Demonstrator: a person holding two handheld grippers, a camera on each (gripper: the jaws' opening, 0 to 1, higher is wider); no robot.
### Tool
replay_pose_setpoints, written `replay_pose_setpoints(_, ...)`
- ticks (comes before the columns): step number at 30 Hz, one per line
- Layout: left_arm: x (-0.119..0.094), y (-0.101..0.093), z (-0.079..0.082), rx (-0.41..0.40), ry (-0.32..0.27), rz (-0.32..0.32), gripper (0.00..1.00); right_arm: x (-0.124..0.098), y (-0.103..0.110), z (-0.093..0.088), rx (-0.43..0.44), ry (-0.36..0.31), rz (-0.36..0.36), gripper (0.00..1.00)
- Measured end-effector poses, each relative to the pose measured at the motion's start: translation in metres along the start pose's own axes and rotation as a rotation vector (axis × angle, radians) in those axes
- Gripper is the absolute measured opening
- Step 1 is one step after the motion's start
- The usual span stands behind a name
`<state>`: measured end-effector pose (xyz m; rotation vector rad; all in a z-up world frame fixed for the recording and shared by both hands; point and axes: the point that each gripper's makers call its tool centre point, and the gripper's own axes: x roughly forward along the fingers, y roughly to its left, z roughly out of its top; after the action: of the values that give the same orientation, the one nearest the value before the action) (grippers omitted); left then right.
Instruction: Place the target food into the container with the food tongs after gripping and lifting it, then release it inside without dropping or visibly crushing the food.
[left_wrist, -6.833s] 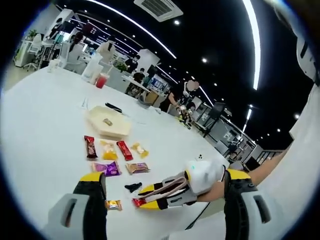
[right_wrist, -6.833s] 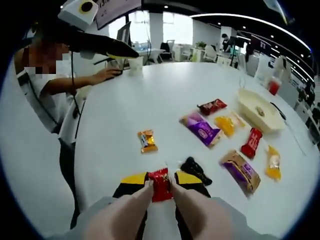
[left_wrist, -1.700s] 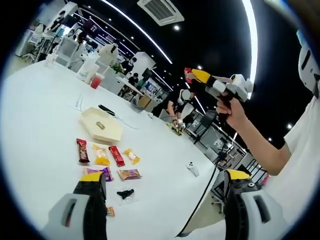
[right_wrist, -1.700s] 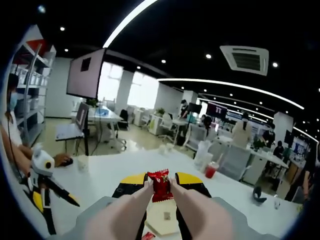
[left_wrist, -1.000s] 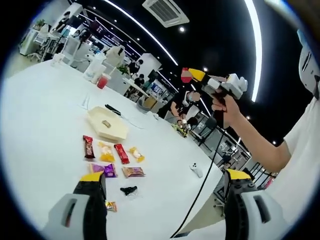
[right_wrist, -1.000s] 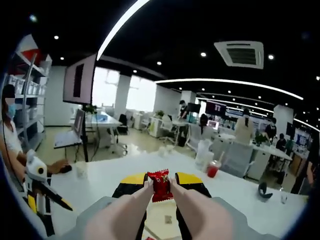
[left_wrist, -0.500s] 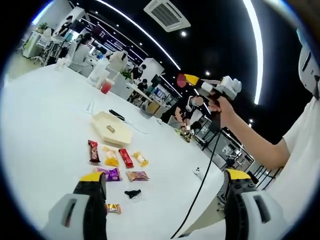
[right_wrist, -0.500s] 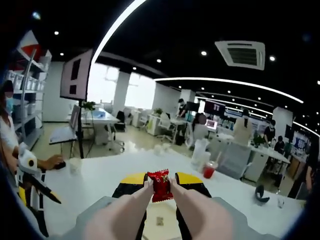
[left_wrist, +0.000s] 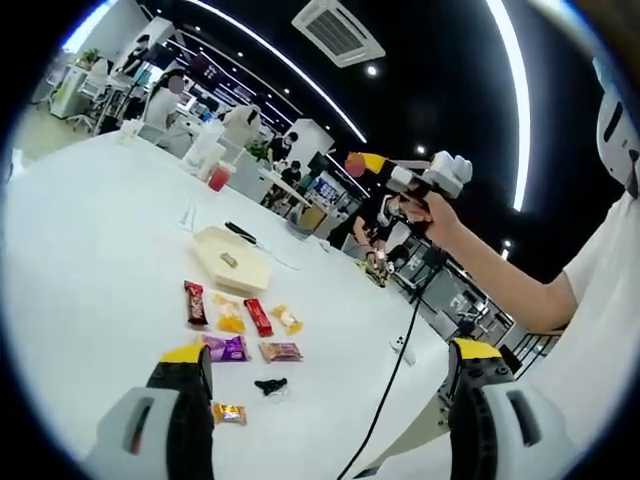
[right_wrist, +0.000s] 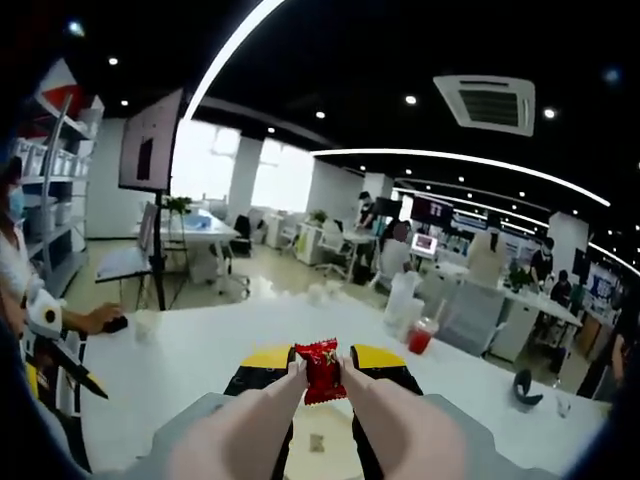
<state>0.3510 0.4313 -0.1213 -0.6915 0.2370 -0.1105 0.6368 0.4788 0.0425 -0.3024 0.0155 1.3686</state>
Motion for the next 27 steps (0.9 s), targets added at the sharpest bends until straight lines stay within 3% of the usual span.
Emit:
replay_pose_setpoints(15, -0.001, 0.000, 0.012, 0.022, -0.030, 0.010, 0.99, 0.017, 0.004, -0.022, 0.012, 0.039, 0.000, 0.20)
replay_pose_setpoints(27, -0.007, 0.008, 0.021, 0.032, -0.030, 0.029, 0.99, 0.033, -0.008, -0.053, 0.052, 0.092, -0.027, 0.21)
